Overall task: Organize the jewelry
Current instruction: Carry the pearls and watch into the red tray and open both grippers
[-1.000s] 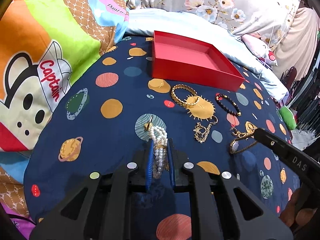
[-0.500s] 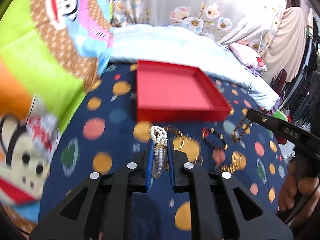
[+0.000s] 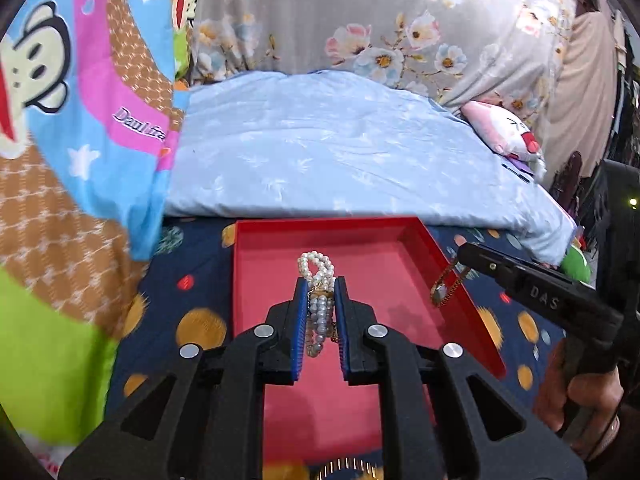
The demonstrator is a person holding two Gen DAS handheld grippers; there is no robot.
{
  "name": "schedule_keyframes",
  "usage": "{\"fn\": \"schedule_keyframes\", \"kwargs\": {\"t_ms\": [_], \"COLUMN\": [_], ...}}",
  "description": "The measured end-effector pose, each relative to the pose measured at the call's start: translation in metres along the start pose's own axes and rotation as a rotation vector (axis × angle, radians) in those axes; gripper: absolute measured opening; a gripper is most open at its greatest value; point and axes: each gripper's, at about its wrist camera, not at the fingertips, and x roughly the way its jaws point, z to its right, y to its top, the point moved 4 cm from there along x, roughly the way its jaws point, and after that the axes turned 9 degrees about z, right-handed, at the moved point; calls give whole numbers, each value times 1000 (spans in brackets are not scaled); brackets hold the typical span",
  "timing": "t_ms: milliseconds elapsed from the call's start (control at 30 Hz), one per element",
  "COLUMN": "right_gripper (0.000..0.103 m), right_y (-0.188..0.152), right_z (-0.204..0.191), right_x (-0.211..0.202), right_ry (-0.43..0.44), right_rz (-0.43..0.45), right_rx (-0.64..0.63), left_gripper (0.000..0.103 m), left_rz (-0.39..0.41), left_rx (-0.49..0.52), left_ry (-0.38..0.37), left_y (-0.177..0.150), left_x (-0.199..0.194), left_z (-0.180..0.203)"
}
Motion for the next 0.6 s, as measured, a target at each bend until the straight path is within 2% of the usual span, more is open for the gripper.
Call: {"fn": "schedule_keyframes", "kwargs": {"t_ms": [167, 333, 367, 400, 467, 600], "right_gripper": [11, 14, 17, 20, 36, 39], "right_y": [8, 0, -2, -3, -4, -7], "right_z": [6, 8, 8, 8, 9, 10], "right_x": [39, 63, 63, 62, 54, 13], "right_ry": [-32, -54, -66, -81, -91, -82], "right_rz": [-30, -74, -72, -68, -46, 18], "right_rx": [-31, -54, -65, -77, -73, -57], "left_gripper": [13, 14, 25, 46, 62, 63], "left_rz": [-42, -56, -55, -56, -42, -16], "left_rx": [20, 15, 6, -5, -31, -44], "left_ry": [22, 49, 60, 71, 91, 110], "left_y": [2, -2, -3, -4, -4, -9], "left_x": [48, 73, 76, 78, 75, 48], "left_z": [0, -5, -7, -10, -17, -24]}}
